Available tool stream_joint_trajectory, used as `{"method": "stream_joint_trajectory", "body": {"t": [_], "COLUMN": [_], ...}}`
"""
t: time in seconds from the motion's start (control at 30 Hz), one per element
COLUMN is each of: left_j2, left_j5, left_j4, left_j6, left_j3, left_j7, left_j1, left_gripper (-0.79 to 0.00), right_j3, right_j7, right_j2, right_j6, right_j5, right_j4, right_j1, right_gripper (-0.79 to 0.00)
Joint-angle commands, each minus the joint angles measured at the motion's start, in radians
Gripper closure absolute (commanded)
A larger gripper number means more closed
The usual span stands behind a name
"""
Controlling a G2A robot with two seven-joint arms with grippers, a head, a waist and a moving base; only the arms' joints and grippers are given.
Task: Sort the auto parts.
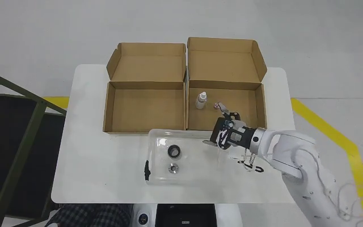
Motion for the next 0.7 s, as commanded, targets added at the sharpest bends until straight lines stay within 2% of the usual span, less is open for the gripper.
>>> {"method": "stream_joint_trajectory", "body": {"t": [0.0, 0.3, 0.67], "left_j2": [0.000, 0.000, 0.000], "left_j5": [0.000, 0.000, 0.000], "left_j4": [0.000, 0.000, 0.000], "left_j6": [0.000, 0.000, 0.000], "left_j3": [0.000, 0.000, 0.000], "left_j7": [0.000, 0.000, 0.000], "left_j1": [0.000, 0.000, 0.000], "left_gripper": [-0.785, -0.785, -0.785], "right_j3": [-0.016, -0.159, -0.293], "right_j7": [-0.007, -0.045, -0.080], "right_j2": [0.001, -0.009, -0.028], "right_j6": [-0.007, -0.024, -0.016], "right_j5": [-0.013, -0.088, -0.172], "right_j4": [-0.017, -0.004, 0.040], "right_j1": [-0.018, -0.024, 0.019], "right_gripper": [-0.785, -0.785, -0.785]}}
